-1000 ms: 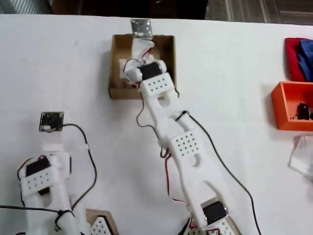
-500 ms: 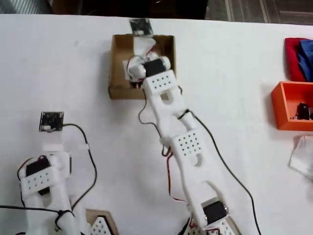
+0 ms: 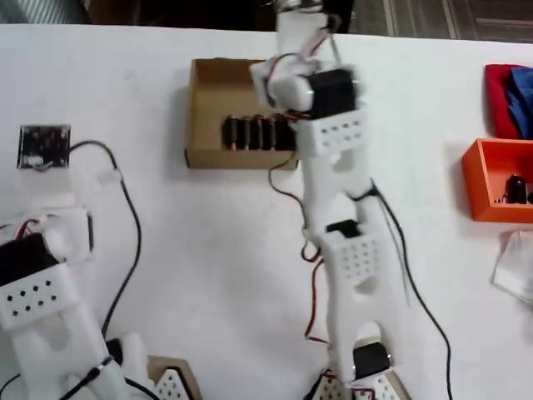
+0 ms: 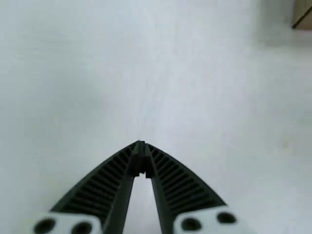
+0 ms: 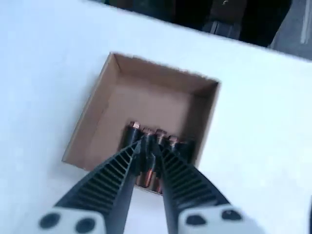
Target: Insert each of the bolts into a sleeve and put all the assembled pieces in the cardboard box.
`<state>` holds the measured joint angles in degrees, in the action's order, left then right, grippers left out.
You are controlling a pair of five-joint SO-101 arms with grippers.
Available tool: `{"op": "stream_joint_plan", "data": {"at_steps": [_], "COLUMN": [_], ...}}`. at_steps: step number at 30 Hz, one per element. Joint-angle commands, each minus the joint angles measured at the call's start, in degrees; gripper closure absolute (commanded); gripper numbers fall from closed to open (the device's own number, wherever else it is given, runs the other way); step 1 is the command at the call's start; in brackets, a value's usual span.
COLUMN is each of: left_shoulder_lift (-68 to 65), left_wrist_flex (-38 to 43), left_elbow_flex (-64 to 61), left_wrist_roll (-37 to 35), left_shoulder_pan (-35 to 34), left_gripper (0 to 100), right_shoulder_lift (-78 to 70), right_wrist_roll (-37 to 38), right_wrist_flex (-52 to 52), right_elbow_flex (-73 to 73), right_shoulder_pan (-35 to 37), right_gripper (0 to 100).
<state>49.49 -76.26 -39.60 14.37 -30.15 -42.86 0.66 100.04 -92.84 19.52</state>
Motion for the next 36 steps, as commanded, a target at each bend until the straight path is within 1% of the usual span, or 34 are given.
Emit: {"op": "stream_joint_plan", "data": {"at_steps": [1, 4, 6, 8, 11, 14, 17, 21, 25, 30, 33, 36], "left_shoulder_lift": [1.05, 1.05, 1.05, 1.05, 1.05, 1.05, 1.05, 1.05, 1.05, 1.05, 1.05, 1.05], "left_wrist_flex": [-1.85, -3.52, -6.07, -9.41, -14.15, -16.7, -17.76, -20.13, -21.54, -21.71, -22.51, -22.24], "left_elbow_flex": [5.49, 7.87, 11.03, 15.52, 23.6, 28.26, 27.56, 26.86, 27.12, 26.68, 22.9, 15.6], "left_wrist_roll": [-5.19, -5.71, -5.71, -5.71, -5.45, -5.36, -5.36, -5.63, -5.36, -5.36, -5.36, -5.45], "left_shoulder_pan": [7.12, 13.19, 15.74, 17.14, 17.58, 17.49, 17.49, 17.67, 17.49, 17.49, 17.41, 17.49], "left_gripper": [97, 97, 97, 97, 97, 97, 97, 97, 97, 97, 97, 97], "right_shoulder_lift": [10.24, 17.71, 24.04, 31.69, 43.47, 54.46, 62.11, 69.58, 76.0, 83.38, 86.99, 90.15], "right_wrist_roll": [0.44, 0.44, 0.53, 0.53, 0.62, 0.62, 0.53, 0.53, 0.35, 0.26, 0.09, 0.44], "right_wrist_flex": [1.36, 1.54, 1.54, 1.54, 1.54, 1.36, -0.13, -3.3, -4.88, -11.03, -14.64, -17.54], "right_elbow_flex": [-1.76, -1.58, -0.26, 4.66, 19.78, 41.49, 61.1, 79.56, 90.2, 99.87, 106.99, 116.57], "right_shoulder_pan": [-5.14, -8.75, -11.56, -13.93, -16.4, -16.57, -16.48, -16.92, -16.48, -16.04, -12.88, -9.19], "right_gripper": [97.8, 97.8, 97.8, 97.8, 97.8, 97.8, 97.8, 97.8, 97.8, 97.8, 97.8, 97.8]}}
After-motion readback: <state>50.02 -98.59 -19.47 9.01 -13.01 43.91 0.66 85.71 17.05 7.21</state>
